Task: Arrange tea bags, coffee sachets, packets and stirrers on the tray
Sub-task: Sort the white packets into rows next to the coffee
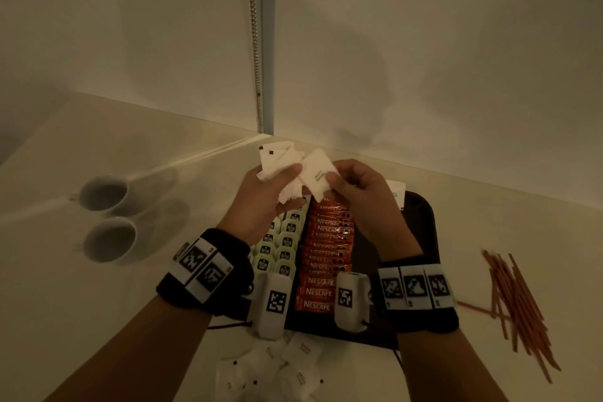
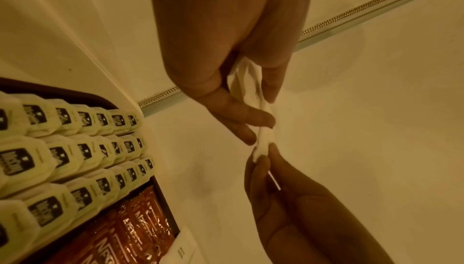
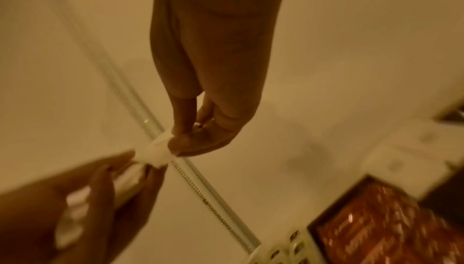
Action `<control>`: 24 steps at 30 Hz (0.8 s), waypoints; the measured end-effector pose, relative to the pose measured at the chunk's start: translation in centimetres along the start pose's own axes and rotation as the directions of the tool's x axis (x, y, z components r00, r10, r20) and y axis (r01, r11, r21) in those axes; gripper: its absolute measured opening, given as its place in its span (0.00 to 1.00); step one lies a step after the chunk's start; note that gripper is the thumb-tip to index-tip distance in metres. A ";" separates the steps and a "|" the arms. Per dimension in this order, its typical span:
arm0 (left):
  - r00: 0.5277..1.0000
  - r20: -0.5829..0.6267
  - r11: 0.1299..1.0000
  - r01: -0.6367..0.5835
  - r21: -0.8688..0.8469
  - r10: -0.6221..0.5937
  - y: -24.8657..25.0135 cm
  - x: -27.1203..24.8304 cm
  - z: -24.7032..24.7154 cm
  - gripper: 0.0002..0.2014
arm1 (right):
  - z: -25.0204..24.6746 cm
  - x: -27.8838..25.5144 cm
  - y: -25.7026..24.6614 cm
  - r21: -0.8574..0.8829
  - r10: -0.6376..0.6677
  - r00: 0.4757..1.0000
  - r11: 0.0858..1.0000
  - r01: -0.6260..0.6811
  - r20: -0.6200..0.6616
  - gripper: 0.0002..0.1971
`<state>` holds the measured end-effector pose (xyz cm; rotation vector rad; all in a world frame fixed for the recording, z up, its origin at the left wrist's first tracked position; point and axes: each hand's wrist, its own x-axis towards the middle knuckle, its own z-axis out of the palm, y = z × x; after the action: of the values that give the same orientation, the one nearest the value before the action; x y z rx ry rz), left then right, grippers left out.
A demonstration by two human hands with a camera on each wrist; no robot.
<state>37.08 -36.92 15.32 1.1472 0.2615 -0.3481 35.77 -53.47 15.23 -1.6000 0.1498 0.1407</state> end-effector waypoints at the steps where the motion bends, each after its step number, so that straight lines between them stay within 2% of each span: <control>1: 1.000 0.001 1.000 -0.010 -0.019 0.010 0.0 -0.1 -0.1 0.07 | 0.1 -0.2 0.1 0.166 0.057 0.998 0.985 -0.056 0.003 0.03; 2: 1.000 0.001 0.999 -0.023 -0.033 0.023 -0.1 -0.1 -0.1 0.07 | 0.1 -0.3 0.3 0.307 0.095 0.995 0.947 -0.094 0.013 0.02; 4: 0.999 0.008 0.998 -0.054 -0.023 0.054 -0.2 -0.2 -0.2 0.07 | 0.3 -0.5 0.8 0.421 0.121 0.992 0.899 -0.121 0.026 0.04; 8: 0.985 0.009 0.976 -0.170 0.135 0.170 -0.4 -0.1 0.1 0.13 | 0.8 -1.0 1.7 0.481 0.134 0.991 0.868 -0.125 0.014 0.08; 10: 0.977 -0.003 0.960 -0.211 0.183 0.215 -0.3 0.0 0.2 0.12 | 0.9 -1.2 2.0 0.503 0.143 0.990 0.856 -0.120 -0.008 0.10; 12: 0.974 0.003 0.954 -0.223 0.202 0.227 -0.2 0.0 0.3 0.12 | 0.8 -1.3 2.0 0.511 0.149 0.989 0.852 -0.116 -0.024 0.07; 17: 0.975 -0.015 0.956 -0.216 0.199 0.223 -0.7 0.1 0.5 0.13 | 0.5 -1.3 2.0 0.346 0.118 0.991 0.934 -0.091 -0.058 0.04; 20: 0.985 -0.025 0.973 -0.166 0.157 0.172 -1.2 0.3 0.5 0.13 | -0.9 -0.9 2.7 0.245 0.119 0.990 0.965 -0.098 -0.073 0.06; 22: 0.992 -0.039 0.991 -0.114 0.075 0.117 -1.3 0.4 0.2 0.11 | -2.9 -0.2 3.8 0.214 0.129 0.977 0.973 -0.090 -0.173 0.03; 24: 0.995 -0.054 0.996 -0.088 0.018 0.089 -1.4 0.5 -0.4 0.10 | -5.5 1.2 5.8 0.139 0.130 0.933 0.987 -0.087 -0.336 0.03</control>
<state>36.98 -37.15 13.84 1.1814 0.2556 -0.2410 35.85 -59.15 9.55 -1.4835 0.5108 -0.0644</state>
